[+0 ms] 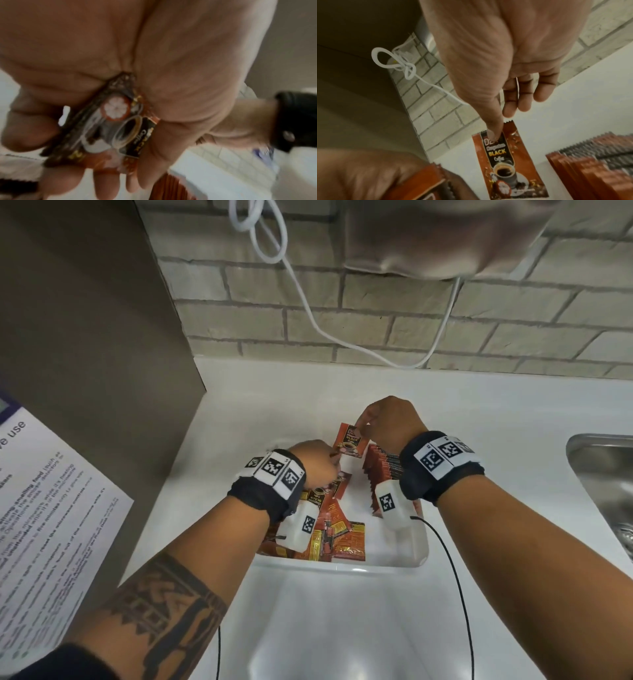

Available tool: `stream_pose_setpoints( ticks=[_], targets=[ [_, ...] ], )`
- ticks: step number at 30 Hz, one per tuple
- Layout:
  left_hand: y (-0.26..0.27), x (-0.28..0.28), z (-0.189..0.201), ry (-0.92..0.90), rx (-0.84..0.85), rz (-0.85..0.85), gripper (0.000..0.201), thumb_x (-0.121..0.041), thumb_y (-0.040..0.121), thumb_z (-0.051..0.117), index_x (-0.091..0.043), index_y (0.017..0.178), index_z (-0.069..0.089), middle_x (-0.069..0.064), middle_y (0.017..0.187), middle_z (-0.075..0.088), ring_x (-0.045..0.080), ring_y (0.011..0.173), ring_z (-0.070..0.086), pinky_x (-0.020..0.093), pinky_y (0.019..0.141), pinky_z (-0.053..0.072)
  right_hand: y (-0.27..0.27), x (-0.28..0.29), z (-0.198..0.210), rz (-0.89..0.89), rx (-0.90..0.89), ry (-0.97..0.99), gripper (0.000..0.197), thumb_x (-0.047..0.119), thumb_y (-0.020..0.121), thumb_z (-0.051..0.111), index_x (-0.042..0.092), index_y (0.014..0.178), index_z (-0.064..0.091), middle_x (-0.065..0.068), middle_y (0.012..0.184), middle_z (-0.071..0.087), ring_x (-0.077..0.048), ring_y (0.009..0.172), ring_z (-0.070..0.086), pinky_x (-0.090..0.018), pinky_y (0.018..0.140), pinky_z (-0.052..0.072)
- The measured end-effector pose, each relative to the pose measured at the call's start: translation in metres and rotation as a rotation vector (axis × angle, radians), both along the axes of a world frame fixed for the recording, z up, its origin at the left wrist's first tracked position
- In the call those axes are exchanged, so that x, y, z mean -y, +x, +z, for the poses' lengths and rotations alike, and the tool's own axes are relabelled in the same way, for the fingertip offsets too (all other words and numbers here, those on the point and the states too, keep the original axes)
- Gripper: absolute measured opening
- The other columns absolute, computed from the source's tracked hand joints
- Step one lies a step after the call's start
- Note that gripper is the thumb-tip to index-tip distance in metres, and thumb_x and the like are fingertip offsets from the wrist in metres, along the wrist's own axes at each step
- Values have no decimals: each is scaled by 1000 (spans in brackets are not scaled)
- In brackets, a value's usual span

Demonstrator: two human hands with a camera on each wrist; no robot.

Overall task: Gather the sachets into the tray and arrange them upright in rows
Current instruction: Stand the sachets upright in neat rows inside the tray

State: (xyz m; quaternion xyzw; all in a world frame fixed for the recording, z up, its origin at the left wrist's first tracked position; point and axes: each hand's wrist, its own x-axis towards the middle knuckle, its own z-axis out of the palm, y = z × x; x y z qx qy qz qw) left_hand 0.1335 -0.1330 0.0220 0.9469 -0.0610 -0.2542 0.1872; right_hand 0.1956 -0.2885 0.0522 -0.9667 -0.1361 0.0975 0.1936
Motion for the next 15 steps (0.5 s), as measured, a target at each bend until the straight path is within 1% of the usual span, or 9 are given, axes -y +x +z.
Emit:
stream_pose_setpoints(
  ticks=[2, 3, 4, 5, 7, 9, 12, 14, 15],
  targets=[
    [-1, 11, 0, 81, -10, -76, 30, -12, 100, 44, -4, 120, 64, 16, 122, 64, 31, 108, 61, 38, 91, 49, 0, -2, -6, 17, -25, -43, 14, 17, 89, 63, 23, 85, 75, 4, 97, 67, -17, 97, 60, -23, 75, 38],
    [-2, 16, 0, 107, -29, -108, 33, -9, 99, 44, -3, 127, 61, 18, 126, 61, 31, 108, 59, 38, 91, 47, 0, -2, -9, 28, -29, -57, 14, 17, 89, 63, 23, 84, 75, 4, 96, 66, -16, 95, 60, -21, 72, 37],
    [-3, 19, 0, 131, -51, -152, 34, -7, 99, 43, 0, 129, 59, 20, 127, 60, 31, 102, 57, 38, 87, 46, 0, -1, -10, 38, -28, -65, 14, 18, 89, 63, 23, 84, 74, 4, 95, 65, -15, 93, 58, -20, 69, 35],
    [-4, 23, 0, 159, -64, -194, 32, -7, 100, 44, 4, 125, 60, 21, 124, 61, 28, 93, 54, 38, 84, 45, -1, 2, -10, 42, -24, -60, 13, 19, 89, 63, 22, 85, 75, 5, 94, 64, -13, 92, 56, -19, 65, 34],
    [-5, 22, -1, 175, -50, -176, 27, -10, 100, 45, 3, 115, 63, 19, 109, 63, 24, 84, 50, 35, 80, 46, -4, 9, -5, 34, -20, 6, 11, 20, 89, 66, 22, 85, 76, 8, 92, 63, -12, 91, 56, -17, 62, 33],
    [-2, 14, 0, 136, -11, -97, 26, -15, 100, 43, -1, 108, 64, 13, 98, 60, 24, 83, 54, 34, 75, 47, -11, 19, 7, 12, -18, 111, 10, 22, 87, 70, 26, 80, 75, 12, 86, 64, -10, 89, 57, -14, 63, 33],
    [-2, -5, 3, -30, -18, 47, 29, -19, 100, 42, -2, 98, 66, 11, 93, 65, 24, 81, 61, 37, 75, 51, -30, 38, 29, 2, -51, 186, 7, 29, 86, 75, 30, 79, 75, 17, 84, 63, -4, 81, 56, -17, 64, 37],
    [-6, -14, 11, -41, -29, 73, 29, -16, 98, 45, 2, 105, 68, 16, 90, 67, 25, 75, 60, 33, 65, 48, -47, 51, 39, 4, -63, 169, 3, 32, 85, 76, 30, 82, 76, 20, 88, 61, 2, 83, 54, -15, 65, 36],
    [-8, -16, 14, -30, -26, 87, 28, -14, 96, 48, 3, 107, 67, 15, 86, 65, 24, 70, 57, 30, 59, 44, -57, 56, 41, 7, -58, 144, 2, 32, 85, 76, 30, 83, 77, 20, 90, 61, 3, 84, 53, -13, 65, 35]
  ],
)
